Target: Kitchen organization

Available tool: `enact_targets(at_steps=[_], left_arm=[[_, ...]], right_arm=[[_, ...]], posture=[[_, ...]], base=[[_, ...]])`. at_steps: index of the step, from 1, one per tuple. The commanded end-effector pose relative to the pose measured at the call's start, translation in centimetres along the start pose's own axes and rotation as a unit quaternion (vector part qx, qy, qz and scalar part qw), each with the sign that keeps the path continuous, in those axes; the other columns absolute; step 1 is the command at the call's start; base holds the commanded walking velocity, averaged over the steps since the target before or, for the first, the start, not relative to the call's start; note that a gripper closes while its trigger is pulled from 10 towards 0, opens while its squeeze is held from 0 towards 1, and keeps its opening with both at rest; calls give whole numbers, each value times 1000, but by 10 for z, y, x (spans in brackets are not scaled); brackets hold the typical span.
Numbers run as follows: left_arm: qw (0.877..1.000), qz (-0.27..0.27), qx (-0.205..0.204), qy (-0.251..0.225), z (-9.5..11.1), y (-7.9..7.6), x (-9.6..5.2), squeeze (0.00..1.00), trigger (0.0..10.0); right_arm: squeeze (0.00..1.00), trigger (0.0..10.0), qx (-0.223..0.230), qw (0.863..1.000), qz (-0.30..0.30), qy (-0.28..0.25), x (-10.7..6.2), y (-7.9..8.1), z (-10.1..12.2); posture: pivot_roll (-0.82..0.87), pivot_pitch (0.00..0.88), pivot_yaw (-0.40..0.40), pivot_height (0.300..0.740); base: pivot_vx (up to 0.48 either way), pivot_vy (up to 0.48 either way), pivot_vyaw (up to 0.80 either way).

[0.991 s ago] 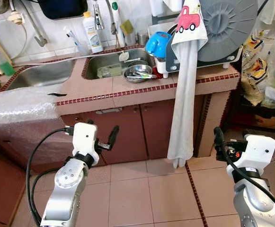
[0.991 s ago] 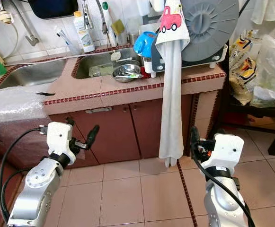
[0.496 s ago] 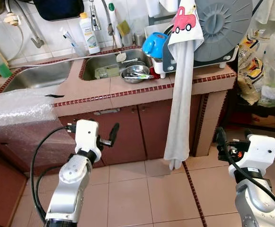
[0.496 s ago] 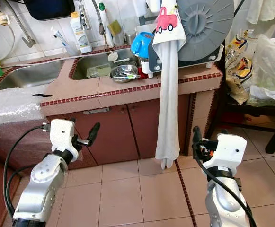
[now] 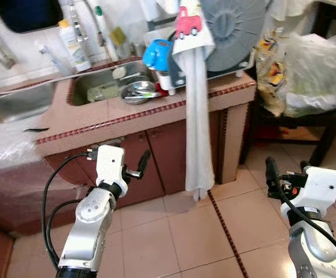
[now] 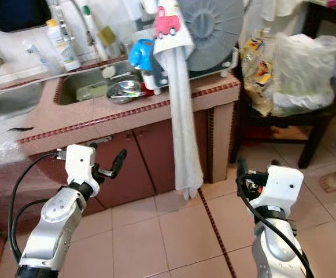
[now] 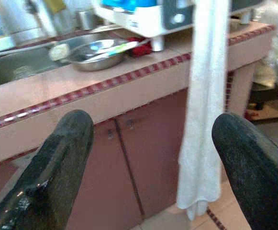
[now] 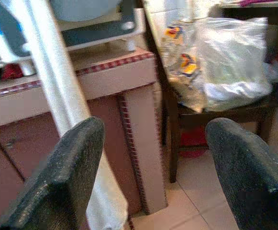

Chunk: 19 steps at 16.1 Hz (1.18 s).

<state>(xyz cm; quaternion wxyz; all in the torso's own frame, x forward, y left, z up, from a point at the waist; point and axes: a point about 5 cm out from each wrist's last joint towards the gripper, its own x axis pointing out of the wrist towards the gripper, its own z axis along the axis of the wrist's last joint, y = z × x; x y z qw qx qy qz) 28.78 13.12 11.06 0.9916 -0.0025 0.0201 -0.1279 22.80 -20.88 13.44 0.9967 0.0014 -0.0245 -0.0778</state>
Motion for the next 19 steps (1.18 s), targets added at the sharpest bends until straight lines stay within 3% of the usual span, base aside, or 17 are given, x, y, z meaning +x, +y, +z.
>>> enact_targets(at_steps=[1,4,7,9,19], left_arm=[[1000,20,-1,3,-1,9,1,0,10000],[1000,19,2,3,1,9,1,0,10000],[1000,26,-4,9,2,12,0,0,10000],[999,31,-2,10,3,15,1,0,10000],[998,61,9,6,11,34,8,0,10000]], right_arm=[[0,10000,12,1000,7,-15,2,6,7],[0,10000,45,999,5,-8,3,6,5],[0,10000,44,999,3,3,1,8,1],[0,10000,53,998,31,-5,1,16,3],[0,10000,48,999,19,-10,4,10,7]], posture=[[-153,0,183,740],[-144,0,183,740],[-134,0,182,740],[-129,0,184,740],[-121,0,175,740]], base=[[0,0,0],[0,0,0],[0,0,0],[0,246,0],[0,350,0]])
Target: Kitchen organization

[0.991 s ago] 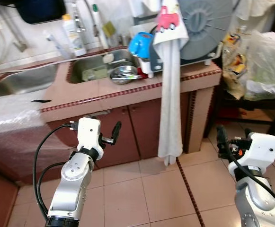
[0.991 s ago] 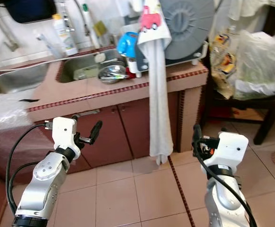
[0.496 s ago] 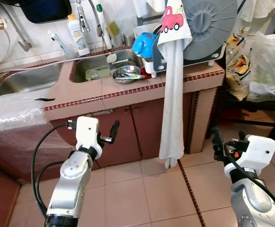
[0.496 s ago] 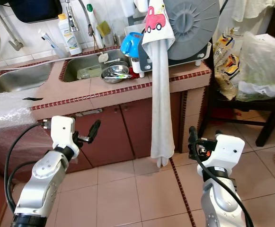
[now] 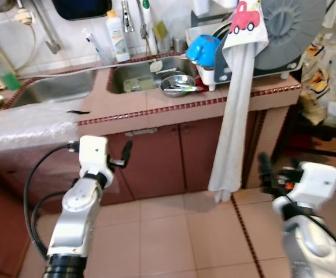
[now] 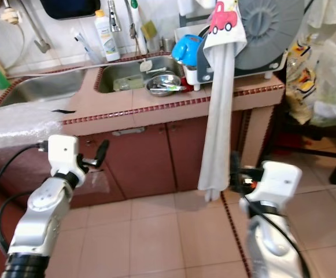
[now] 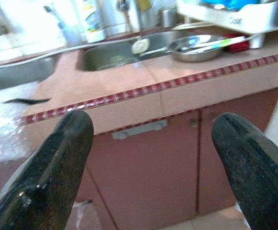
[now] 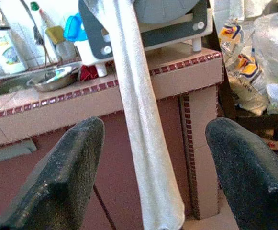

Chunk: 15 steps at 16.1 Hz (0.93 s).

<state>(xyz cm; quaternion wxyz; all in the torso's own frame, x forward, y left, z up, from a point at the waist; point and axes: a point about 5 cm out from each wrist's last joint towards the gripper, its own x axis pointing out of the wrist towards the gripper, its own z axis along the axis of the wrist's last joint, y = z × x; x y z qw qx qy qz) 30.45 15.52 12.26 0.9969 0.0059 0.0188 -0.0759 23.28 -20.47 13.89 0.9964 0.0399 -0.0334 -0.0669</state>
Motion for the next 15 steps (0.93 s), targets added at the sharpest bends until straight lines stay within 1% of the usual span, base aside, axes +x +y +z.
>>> enact_targets(at_steps=[1,3,6,8,10,11,12,13,15], left_arm=[[1000,12,1,10,-2,7,1,0,10000],[1000,9,-2,7,-1,3,1,0,10000],[1000,4,-6,16,-6,0,-2,0,10000],[1000,1,-6,23,-8,-1,-3,0,10000],[999,1,-13,32,-11,-2,-3,0,10000],[1000,-10,-11,25,-11,-5,-3,0,10000],[999,-16,-13,24,-10,-6,-4,0,10000],[999,-33,-3,12,-7,-10,-7,0,10000],[999,-36,-1,8,-8,-8,-10,0,10000]], right_arm=[[0,10000,9,1000,11,-4,0,5,3],[0,10000,8,1000,9,-6,1,5,4],[0,10000,4,1000,6,-3,-1,7,2],[0,10000,-17,1000,-7,0,-2,5,0],[0,10000,-23,1000,-17,1,-1,3,-1],[0,10000,-46,999,-6,0,-1,3,-1],[0,10000,-57,998,0,-1,0,3,-1],[0,10000,-70,998,7,-3,2,2,0],[0,10000,-88,996,24,-15,8,3,5]], posture=[[-122,0,176,740],[-122,0,177,740],[-119,0,183,740],[-117,0,185,740],[-113,0,183,740],[-107,0,174,740],[-104,0,171,740],[-93,0,151,740],[-85,0,117,740]], base=[[0,480,0],[0,435,0],[0,465,0],[0,480,0],[0,480,0],[0,379,0],[0,379,0],[0,0,0],[0,0,0]])
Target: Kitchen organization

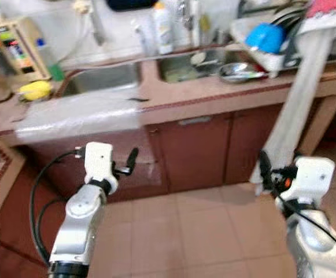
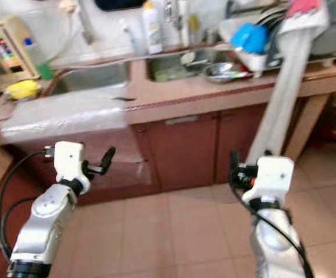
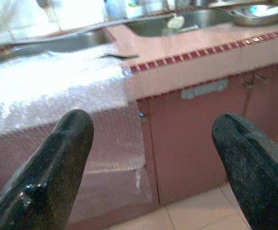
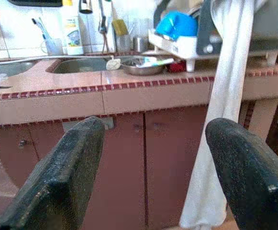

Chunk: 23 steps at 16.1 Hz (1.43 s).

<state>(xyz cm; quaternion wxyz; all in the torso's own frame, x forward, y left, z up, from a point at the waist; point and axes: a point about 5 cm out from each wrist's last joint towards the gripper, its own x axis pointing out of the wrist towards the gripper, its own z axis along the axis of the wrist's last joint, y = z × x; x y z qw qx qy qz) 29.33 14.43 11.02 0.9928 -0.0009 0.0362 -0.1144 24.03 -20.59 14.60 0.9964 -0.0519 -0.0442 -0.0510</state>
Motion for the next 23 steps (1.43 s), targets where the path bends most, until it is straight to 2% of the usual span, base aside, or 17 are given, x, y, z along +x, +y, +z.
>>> enact_targets(at_steps=[1,4,6,8,9,10,12,16,20,23], left_arm=[[1000,12,4,-13,4,5,-2,0,10000],[998,47,-19,-27,4,1,-9,0,10000],[998,53,-23,-29,3,-7,-14,0,10000],[998,32,-13,-49,8,-15,-15,0,10000],[998,33,-12,-49,11,-13,-13,0,10000],[998,36,-4,-51,16,-8,-11,0,10000],[998,27,-11,-59,20,-5,-8,0,10000],[998,-2,-11,-69,27,-14,-3,0,10000],[998,-4,-15,-67,28,-12,2,0,10000],[998,-3,-10,-69,29,-12,1,0,10000]], right_arm=[[0,10000,-4,1000,13,-5,4,2,3],[0,10000,2,999,37,2,9,3,6],[0,10000,-19,999,45,-2,13,9,9],[0,10000,-2,998,61,-8,14,17,9],[0,10000,1,998,58,-11,14,22,8],[0,10000,24,998,57,-13,13,27,7],[0,10000,16,999,31,-7,12,28,3],[0,10000,19,999,36,-15,9,33,5],[0,10000,17,999,30,-14,7,34,1],[0,10000,14,999,33,-13,4,36,-2]], posture=[[-81,0,89,740],[-69,0,48,740],[-51,0,39,740],[-47,0,50,740],[-41,0,67,740],[-41,0,79,740],[-51,0,106,740],[-67,0,134,740],[-74,0,147,740],[-71,0,143,740]], base=[[0,0,0],[0,0,0],[0,0,0],[0,0,0],[0,0,0],[0,0,0],[0,0,0],[160,61,0],[97,421,0],[0,85,0]])
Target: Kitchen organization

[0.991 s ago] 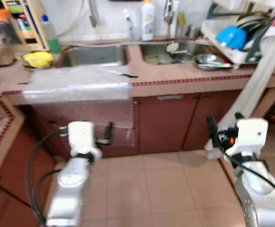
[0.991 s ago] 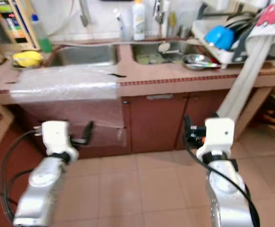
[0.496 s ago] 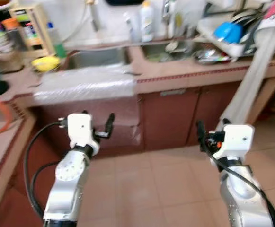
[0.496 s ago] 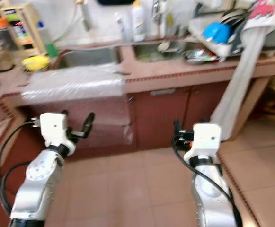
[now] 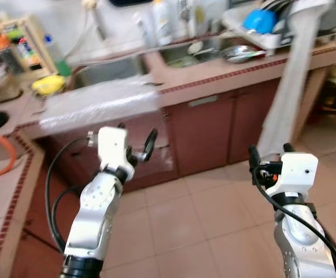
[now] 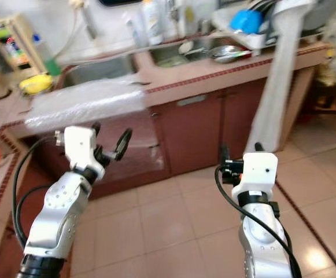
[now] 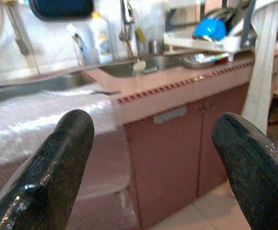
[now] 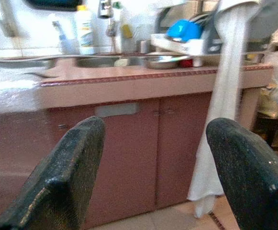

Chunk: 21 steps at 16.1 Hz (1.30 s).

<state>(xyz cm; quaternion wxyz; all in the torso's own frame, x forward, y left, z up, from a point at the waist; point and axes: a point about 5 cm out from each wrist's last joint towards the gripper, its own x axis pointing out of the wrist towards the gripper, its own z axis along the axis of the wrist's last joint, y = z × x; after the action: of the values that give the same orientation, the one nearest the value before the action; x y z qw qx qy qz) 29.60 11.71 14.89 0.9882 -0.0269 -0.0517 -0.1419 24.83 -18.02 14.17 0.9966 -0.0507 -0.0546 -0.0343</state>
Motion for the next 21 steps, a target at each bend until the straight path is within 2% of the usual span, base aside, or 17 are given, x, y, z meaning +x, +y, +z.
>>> enact_targets(at_steps=[1,11,14,17,21], left_arm=[[999,25,6,19,-8,14,-8,0,10000],[1000,21,-4,22,-10,12,-5,0,10000],[1000,15,-6,23,-11,11,-4,0,10000],[1000,11,-13,25,-11,9,-4,0,10000],[999,14,-28,16,-10,11,-2,0,10000]], right_arm=[[0,10000,24,999,21,-1,-1,10,1],[0,10000,15,1000,23,-3,-6,8,0],[0,10000,2,1000,21,-6,-8,7,1],[0,10000,7,1000,18,-6,-9,5,1],[0,10000,9,1000,13,-12,-9,2,7]], posture=[[-71,0,143,740],[-79,0,150,740],[-88,0,154,740],[-95,0,154,740],[-97,0,154,740]], base=[[0,0,0],[0,0,0],[0,0,690],[0,0,723],[0,0,109]])
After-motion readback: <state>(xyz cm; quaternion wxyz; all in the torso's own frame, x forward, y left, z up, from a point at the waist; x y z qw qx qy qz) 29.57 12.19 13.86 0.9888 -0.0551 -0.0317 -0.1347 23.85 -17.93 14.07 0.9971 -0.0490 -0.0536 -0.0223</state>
